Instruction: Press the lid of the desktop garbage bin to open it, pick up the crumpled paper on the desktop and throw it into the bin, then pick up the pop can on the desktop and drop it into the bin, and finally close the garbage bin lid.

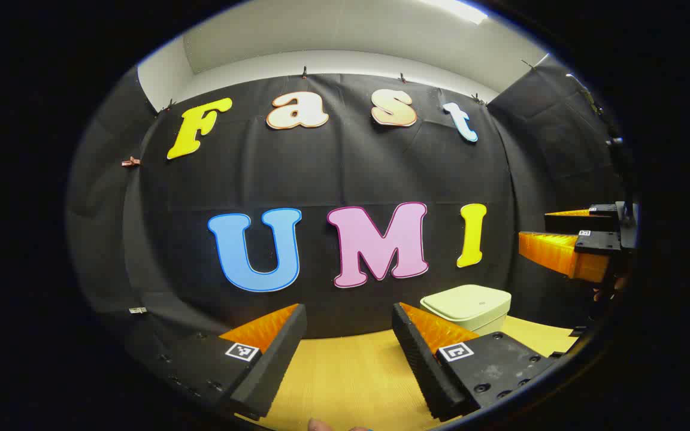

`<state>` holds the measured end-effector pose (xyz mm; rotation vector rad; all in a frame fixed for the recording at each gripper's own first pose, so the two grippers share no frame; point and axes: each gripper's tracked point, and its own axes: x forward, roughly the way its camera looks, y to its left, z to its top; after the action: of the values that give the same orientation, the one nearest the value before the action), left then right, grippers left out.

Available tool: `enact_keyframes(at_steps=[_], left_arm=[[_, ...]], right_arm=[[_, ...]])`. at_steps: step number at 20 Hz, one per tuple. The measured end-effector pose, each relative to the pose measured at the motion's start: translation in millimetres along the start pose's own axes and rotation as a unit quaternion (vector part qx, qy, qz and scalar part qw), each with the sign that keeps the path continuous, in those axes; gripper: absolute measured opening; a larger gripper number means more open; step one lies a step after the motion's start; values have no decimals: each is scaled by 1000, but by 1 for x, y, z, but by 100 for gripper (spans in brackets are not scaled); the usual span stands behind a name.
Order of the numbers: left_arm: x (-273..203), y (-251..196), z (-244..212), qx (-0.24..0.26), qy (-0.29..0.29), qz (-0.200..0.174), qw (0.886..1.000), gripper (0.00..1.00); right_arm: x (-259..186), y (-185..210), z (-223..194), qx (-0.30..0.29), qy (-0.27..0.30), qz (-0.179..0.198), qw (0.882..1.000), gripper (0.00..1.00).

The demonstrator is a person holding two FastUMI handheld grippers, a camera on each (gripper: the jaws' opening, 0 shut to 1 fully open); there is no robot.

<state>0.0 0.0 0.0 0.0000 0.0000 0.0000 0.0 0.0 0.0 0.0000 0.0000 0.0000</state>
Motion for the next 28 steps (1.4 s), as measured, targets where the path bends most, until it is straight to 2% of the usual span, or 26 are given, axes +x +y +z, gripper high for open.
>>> enact_keyframes(at_steps=[12,13,14,20,21,22,25,26,27,28], left_arm=[[-1,8,2,7,3,0,1000,93],[0,8,1,7,4,-1,1000,89],[1,9,3,8,4,0,1000,93],[4,13,5,10,0,2,1000,93],[4,14,4,9,1,3,1000,93],[6,15,5,8,2,5,1000,93],[7,18,5,8,1,8,1000,93],[8,19,5,9,1,10,1000,93],[10,20,5,8,0,10,1000,93],[12,19,7,8,1,11,1000,93]], right_arm=[[4,-1,-1,10,10,2,1000,97],[4,-1,0,9,10,2,1000,97],[6,0,0,6,9,2,1000,97],[12,2,4,8,11,13,1000,97],[14,1,4,10,14,10,1000,91],[17,-6,3,8,19,-5,1000,76],[23,-13,-10,-4,45,-16,999,32],[23,-9,-10,-5,45,-6,999,34],[26,-8,-6,-1,42,6,999,23],[27,-12,-3,-2,35,3,999,12]])
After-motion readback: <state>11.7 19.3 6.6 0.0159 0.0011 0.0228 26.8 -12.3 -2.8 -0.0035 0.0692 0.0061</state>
